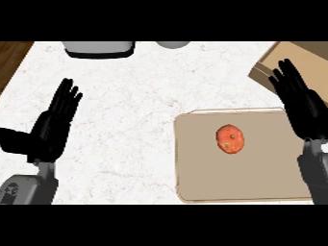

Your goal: Pick the squash from the tray and place it in the cardboard box

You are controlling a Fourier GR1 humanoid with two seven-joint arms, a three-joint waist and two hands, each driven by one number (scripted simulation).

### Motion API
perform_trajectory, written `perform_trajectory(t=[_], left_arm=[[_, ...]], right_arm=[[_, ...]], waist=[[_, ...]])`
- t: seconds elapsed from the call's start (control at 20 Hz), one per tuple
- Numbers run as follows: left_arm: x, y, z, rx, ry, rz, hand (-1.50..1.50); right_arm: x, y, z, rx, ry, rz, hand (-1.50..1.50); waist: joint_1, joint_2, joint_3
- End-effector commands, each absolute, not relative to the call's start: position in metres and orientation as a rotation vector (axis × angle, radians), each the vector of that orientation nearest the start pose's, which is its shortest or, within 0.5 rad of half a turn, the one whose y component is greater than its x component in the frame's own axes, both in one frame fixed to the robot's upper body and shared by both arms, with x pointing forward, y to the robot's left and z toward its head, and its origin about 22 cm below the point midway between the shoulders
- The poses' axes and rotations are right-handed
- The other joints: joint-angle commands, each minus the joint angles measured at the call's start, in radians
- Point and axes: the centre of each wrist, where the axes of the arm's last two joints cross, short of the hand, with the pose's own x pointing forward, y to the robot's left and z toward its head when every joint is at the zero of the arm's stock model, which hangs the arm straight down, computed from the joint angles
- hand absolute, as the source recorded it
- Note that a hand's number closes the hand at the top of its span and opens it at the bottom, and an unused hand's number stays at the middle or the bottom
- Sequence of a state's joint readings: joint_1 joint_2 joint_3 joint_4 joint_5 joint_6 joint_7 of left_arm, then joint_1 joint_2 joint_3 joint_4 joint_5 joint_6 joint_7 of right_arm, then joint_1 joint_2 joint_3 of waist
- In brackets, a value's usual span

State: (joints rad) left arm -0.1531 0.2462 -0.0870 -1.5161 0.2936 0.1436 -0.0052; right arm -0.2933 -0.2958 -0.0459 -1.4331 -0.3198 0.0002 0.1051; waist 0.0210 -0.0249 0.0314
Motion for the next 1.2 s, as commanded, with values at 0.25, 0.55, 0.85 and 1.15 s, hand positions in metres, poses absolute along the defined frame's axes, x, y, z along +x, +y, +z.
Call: perform_trajectory(t=[0.25, 0.55, 0.85, 1.15], left_arm=[[0.282, 0.294, 0.079, 0.242, -1.757, -0.431, 0.0], [0.279, 0.29, 0.062, 0.122, -1.735, -0.482, 0.0], [0.281, 0.266, 0.06, 0.1, -1.74, -0.521, 0.0], [0.289, 0.272, 0.065, 0.107, -1.742, -0.538, 0.0]], right_arm=[[0.288, -0.342, 0.176, -0.475, -1.997, -0.051, -1.5], [0.22, -0.354, 0.111, -0.747, -1.776, 0.245, -1.5], [0.21, -0.323, 0.122, -0.858, -1.765, 0.583, -1.5], [0.208, -0.306, 0.137, -0.882, -1.46, 0.877, -1.5]], waist=[[-0.099, -0.005, -0.035], [-0.055, 0.021, -0.032], [-0.03, 0.024, -0.033], [-0.016, 0.028, -0.034]])
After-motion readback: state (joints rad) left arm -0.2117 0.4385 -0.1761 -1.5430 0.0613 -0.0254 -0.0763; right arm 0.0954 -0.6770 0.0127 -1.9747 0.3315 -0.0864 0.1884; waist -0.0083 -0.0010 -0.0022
